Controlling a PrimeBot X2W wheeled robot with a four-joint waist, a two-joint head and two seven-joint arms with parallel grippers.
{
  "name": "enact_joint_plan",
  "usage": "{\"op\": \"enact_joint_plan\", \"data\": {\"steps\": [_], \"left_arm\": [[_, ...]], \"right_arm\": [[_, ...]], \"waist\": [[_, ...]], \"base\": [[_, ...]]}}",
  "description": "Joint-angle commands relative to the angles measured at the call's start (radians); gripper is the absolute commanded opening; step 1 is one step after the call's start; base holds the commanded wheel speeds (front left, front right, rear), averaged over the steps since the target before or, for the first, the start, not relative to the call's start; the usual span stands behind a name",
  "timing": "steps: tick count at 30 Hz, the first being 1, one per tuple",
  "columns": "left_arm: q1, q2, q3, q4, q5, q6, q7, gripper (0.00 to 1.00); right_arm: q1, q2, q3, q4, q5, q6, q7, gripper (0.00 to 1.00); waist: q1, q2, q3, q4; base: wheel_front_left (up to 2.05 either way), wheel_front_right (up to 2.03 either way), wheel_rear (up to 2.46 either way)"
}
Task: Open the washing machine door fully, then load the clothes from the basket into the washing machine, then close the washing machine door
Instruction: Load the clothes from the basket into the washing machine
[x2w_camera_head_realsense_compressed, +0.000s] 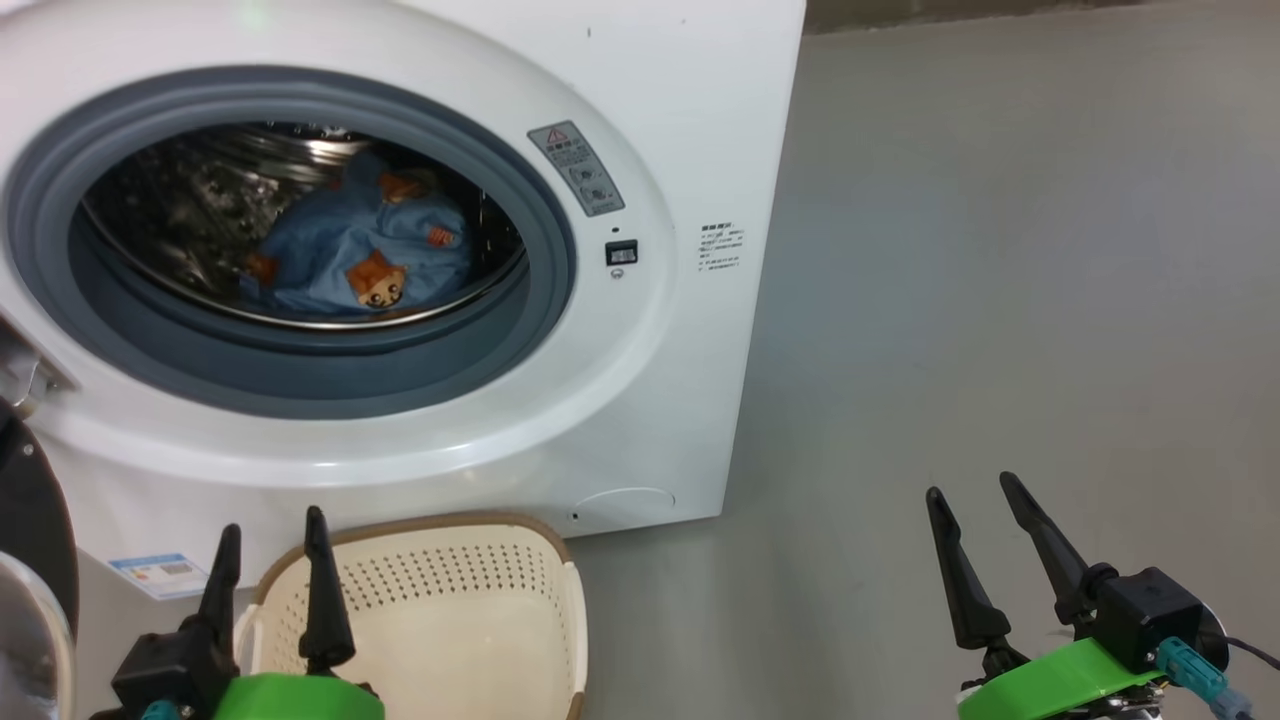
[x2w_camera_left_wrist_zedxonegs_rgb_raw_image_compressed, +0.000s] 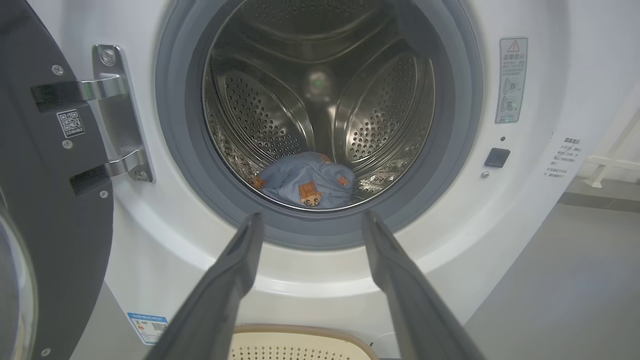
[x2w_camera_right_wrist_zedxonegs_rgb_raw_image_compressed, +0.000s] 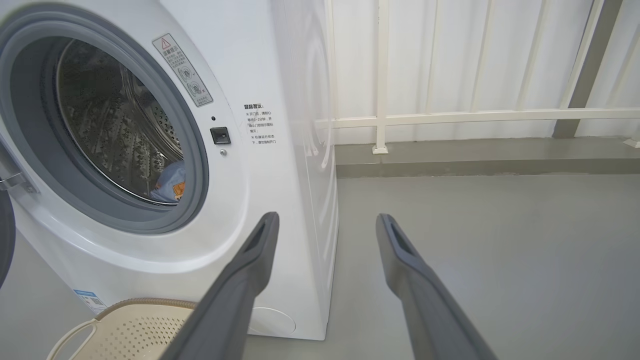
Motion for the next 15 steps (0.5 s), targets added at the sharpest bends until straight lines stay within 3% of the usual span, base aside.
{"op": "enact_joint_plan", "data": {"steps": [1, 15], "left_arm": [[0.003, 0.016, 0.038, -0.032, 0.004, -0.005, -0.006, 1.00], [0.031, 0.016, 0.039, -0.043, -0.007, -0.018, -0.006, 1.00]], "right_arm": [[0.003, -0.009, 0.030, -0.018, -0.011, 0.002, -0.005, 1.00], [0.038, -0.019, 0.035, -0.014, -0.019, 0.002, -0.005, 1.00]], "waist": [[0.0000, -0.0001, -0.017, -0.008], [0.0000, -0.0001, -0.066, -0.011]], "base": [[0.00, 0.00, 0.00], [0.00, 0.00, 0.00]]}}
